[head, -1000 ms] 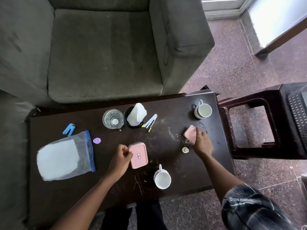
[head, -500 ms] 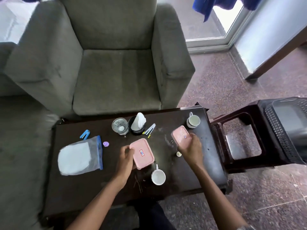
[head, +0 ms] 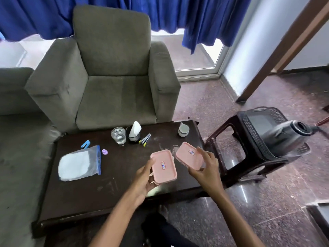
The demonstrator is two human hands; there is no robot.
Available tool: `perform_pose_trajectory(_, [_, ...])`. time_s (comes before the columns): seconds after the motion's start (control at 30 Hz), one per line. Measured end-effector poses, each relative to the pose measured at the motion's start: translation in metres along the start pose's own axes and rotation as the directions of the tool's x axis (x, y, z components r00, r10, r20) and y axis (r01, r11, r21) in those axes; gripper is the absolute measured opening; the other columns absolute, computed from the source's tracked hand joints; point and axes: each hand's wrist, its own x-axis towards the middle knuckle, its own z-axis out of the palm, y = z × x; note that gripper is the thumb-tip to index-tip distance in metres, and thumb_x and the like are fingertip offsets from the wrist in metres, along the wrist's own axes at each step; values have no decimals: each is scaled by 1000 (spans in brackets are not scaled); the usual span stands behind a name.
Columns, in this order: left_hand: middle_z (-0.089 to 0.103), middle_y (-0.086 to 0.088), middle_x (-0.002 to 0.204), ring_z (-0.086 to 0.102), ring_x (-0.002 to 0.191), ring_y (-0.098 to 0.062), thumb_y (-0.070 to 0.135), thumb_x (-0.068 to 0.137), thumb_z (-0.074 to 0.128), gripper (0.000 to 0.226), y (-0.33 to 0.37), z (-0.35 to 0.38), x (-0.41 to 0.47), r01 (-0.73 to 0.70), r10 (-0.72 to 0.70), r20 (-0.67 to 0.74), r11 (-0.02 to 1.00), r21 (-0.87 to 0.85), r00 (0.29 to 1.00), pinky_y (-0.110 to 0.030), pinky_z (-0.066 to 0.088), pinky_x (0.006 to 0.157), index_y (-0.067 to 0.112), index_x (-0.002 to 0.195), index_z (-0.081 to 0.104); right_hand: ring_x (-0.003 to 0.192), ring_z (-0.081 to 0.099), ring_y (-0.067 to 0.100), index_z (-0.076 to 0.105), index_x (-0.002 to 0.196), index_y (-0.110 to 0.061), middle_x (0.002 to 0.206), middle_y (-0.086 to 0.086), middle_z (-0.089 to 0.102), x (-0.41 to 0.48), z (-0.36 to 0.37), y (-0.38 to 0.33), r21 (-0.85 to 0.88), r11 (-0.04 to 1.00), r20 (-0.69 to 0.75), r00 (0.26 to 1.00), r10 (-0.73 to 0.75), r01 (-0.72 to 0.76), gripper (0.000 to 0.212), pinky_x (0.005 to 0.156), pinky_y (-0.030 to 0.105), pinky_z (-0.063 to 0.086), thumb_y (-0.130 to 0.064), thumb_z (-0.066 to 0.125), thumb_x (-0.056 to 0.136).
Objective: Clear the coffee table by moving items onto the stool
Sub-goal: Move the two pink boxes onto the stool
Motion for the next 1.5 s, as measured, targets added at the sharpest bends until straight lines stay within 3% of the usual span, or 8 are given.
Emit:
perform_pose_trajectory(0.23, [72,-7,91,66,83,-23,41,72,68,39,-17,82,-20,1,-10,160,998,55,987,-39,53,74,16,102,64,116,45,17,30,140,-36,119,-14,47,-19,-43,28,194,981,75,997,-32,17,91,91,49,49,-40,73,60])
perform_pose_trajectory(0.37, [74,-9,86,71,73,-18,38,69,62,38,-28,135,-10,34,-49,224,997,71,973,-37,58,66,13,97,66,104,56,1,33,138,-34,117,-13,55,-7,-94,57,336,941,133,988,-80,31,88,83,27,52,-13,78,65])
perform_pose_trajectory(0.6, [75,-10,86,72,74,-20,54,19,90,81,-68,246,25,45,-58,249,997,58,967,-40,59,66,12,86,72,76,64,15,61,115,-13,96,8,66,40,-193,136,669,524,399,849,346,-528,32,66,29,54,-27,60,88])
perform_pose_trajectory(0.8, [73,-15,90,71,76,-21,53,21,90,87,-79,322,44,56,-65,301,998,40,951,-40,59,64,10,94,69,63,63,19,63,109,5,83,17,62,75,-242,182,725,376,434,806,402,-578,32,57,31,56,-20,59,89])
perform_pose_trajectory(0.93, [72,-14,96,69,81,-22,58,26,89,93,-75,349,66,29,-56,305,995,91,951,-46,53,81,10,103,66,57,62,17,66,88,1,71,13,63,103,-257,196,754,364,394,820,415,-547,16,51,29,55,-14,61,86])
perform_pose_trajectory(1.27, [73,-12,87,66,78,-26,53,20,90,102,-40,406,137,124,-126,263,992,24,957,-43,55,69,13,109,62,57,65,17,65,92,3,72,12,68,190,-292,210,722,466,320,844,430,-512,20,52,26,57,-16,63,87])
perform_pose_trajectory(1.37, [71,-13,96,63,90,-28,50,17,92,113,-27,421,158,140,-126,205,989,-54,971,-49,49,88,12,118,58,51,63,13,62,87,0,71,11,66,221,-310,218,771,433,263,852,452,-467,15,49,22,55,-16,61,87])
perform_pose_trajectory(1.5, [64,-18,110,63,95,-33,49,26,92,104,-15,435,182,173,-152,147,975,-141,977,-43,60,62,12,117,56,47,62,11,57,82,-7,72,10,63,274,-344,236,825,393,197,858,474,-406,8,48,22,54,-11,58,90])
